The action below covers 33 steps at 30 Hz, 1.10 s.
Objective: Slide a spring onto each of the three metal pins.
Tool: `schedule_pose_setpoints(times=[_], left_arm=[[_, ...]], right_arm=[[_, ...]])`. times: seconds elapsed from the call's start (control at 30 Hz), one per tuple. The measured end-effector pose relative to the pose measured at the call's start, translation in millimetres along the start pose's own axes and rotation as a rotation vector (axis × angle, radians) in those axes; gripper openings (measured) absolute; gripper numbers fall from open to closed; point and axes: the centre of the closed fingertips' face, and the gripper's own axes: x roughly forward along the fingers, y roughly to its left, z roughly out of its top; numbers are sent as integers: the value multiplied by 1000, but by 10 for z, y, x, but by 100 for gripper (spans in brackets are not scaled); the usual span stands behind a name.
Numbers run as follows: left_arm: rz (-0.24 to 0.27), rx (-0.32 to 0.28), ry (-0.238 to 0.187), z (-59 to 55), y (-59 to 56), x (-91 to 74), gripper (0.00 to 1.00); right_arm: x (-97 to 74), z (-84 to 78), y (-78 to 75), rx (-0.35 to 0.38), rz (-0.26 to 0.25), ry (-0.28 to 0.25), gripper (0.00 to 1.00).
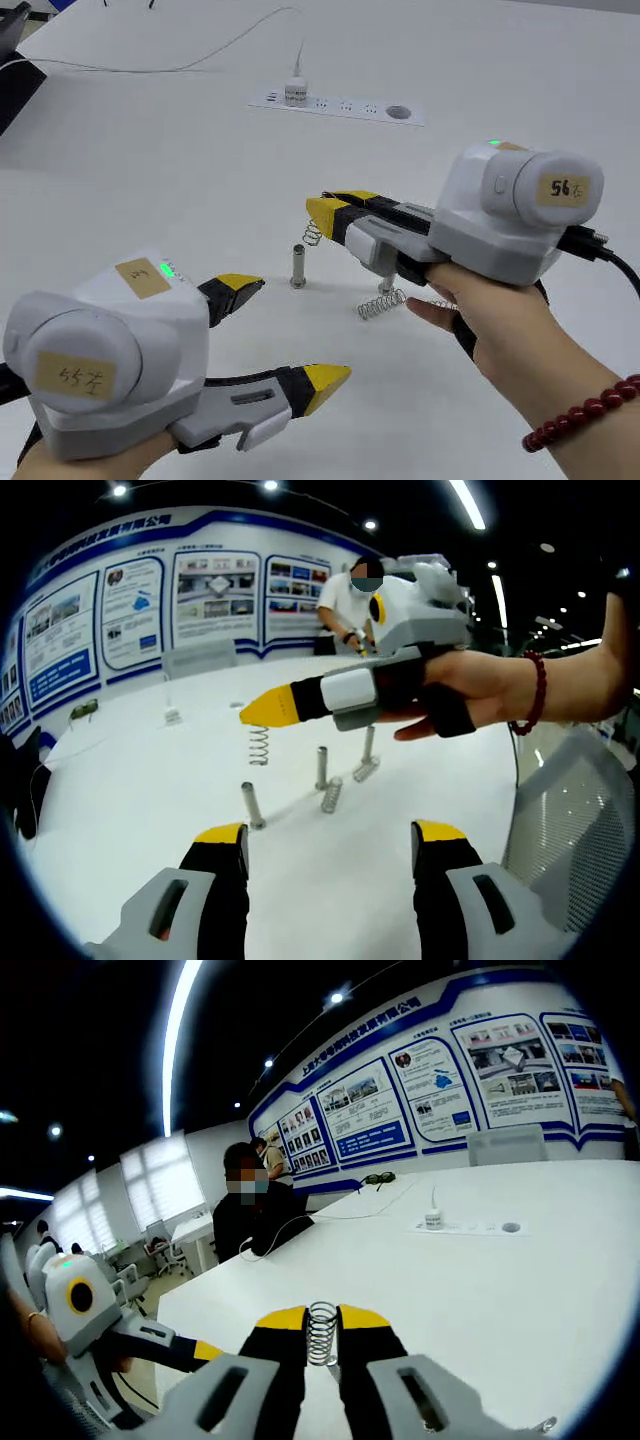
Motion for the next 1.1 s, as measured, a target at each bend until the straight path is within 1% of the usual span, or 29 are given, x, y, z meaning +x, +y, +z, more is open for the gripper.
schedule_pose_setpoints(times=[0.17,0.4,0.5,0.67,0.87,1.0,1.1], left_arm=[[-6,-23,3,-10,-4,5,69],[-6,-15,7,-12,0,18,70],[-8,-17,11,-20,-2,14,70],[-5,-26,3,-6,16,3,70],[5,-29,6,-19,49,-8,70],[9,-26,14,-32,56,-8,70],[7,-30,11,-26,53,-6,70]], right_arm=[[67,-34,-37,-4,-2,3,12],[151,-117,-87,7,-14,21,12],[176,-157,-94,13,-14,30,12],[195,-214,-96,5,-16,45,12],[222,-236,-70,2,-16,46,12],[223,-267,-40,-37,-15,62,12],[225,-275,-19,-93,-14,70,12]])
